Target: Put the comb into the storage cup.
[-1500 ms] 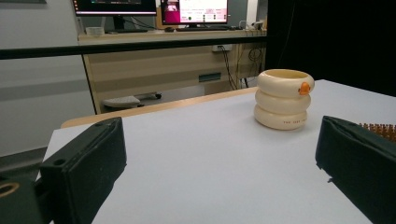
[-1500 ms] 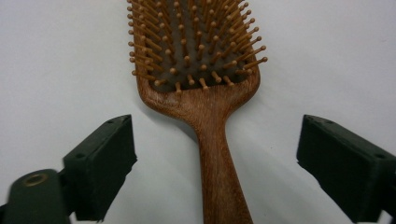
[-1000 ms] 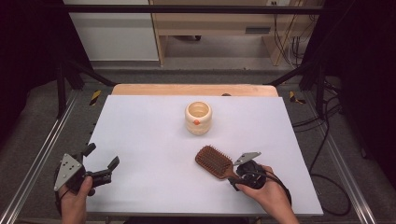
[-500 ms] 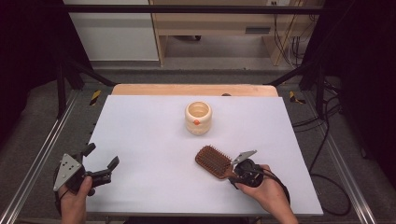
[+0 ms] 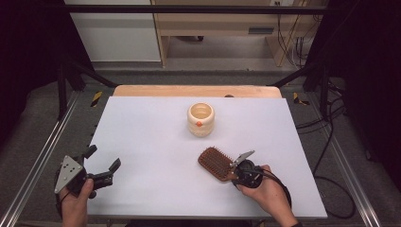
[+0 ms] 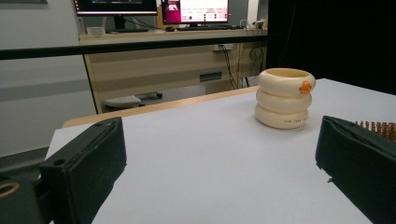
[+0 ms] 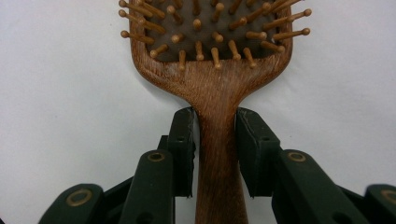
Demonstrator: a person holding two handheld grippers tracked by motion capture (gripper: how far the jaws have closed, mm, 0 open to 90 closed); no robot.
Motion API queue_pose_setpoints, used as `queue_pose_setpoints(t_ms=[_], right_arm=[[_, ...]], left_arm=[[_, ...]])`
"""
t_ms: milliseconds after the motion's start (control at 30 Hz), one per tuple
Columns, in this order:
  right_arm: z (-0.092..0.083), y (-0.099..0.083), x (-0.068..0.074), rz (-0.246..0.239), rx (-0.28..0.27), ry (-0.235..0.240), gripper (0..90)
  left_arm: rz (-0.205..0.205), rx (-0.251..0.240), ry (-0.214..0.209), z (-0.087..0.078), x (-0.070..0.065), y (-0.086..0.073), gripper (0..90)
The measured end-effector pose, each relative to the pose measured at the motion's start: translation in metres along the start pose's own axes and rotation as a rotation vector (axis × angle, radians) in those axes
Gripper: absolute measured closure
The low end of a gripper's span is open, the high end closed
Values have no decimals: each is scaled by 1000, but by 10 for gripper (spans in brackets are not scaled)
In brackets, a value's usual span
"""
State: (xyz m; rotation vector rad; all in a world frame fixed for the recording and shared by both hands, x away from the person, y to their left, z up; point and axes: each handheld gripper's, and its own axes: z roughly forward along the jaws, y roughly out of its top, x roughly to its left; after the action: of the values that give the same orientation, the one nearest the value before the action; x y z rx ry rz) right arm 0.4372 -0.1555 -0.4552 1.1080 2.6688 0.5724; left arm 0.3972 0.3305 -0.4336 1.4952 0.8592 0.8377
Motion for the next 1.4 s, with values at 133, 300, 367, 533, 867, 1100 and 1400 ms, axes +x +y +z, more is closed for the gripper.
queue_pose_setpoints(t_ms=[133, 300, 367, 533, 867, 1100, 1400], right_arm=[[0, 3, 1, -1, 24, -4, 702], [1, 4, 2, 1, 34, 0, 721], [1, 5, 1, -4, 41, 5, 723], [1, 7, 1, 5, 53, 5, 728], [-2, 5, 0, 17, -42, -17, 729], [-9, 4, -2, 20, -187, -22, 729], [-21, 2, -6, 37, -336, -40, 728]], left_arm=[[1, 1, 0, 0, 0, 0, 20], [2, 1, -1, 0, -1, 0, 20], [3, 2, -1, 0, -1, 0, 20], [3, 2, -1, 0, -1, 0, 20], [2, 1, -4, 0, -2, 1, 20], [-23, 28, -60, 6, -19, 10, 18], [-26, 38, -180, 28, -54, 31, 17]])
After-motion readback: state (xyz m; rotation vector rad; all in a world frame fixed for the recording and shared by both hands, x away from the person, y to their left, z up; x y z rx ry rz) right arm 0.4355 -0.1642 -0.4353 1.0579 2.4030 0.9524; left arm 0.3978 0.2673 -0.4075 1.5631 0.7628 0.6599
